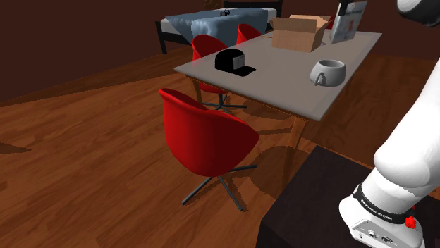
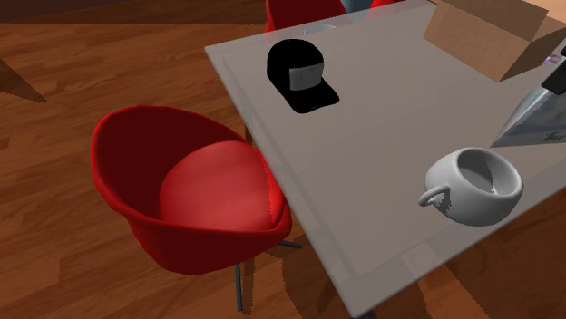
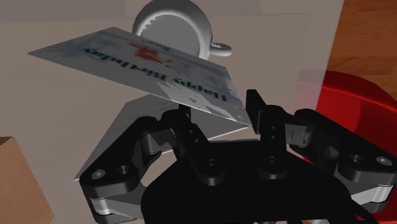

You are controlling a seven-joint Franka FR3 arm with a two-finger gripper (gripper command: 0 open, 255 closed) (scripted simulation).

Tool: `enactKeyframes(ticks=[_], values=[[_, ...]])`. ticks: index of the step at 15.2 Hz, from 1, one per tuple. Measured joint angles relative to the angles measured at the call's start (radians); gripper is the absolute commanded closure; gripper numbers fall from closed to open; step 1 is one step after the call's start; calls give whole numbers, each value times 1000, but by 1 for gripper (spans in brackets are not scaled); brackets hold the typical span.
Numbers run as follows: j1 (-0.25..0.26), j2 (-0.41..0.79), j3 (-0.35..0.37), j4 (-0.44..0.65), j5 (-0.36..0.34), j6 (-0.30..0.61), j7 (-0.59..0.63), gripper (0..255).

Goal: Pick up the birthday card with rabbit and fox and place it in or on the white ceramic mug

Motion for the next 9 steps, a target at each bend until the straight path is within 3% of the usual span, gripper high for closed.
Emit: enactKeyframes(ticks=[9], values=[[33, -95, 17, -241, -50, 157, 31, 255]])
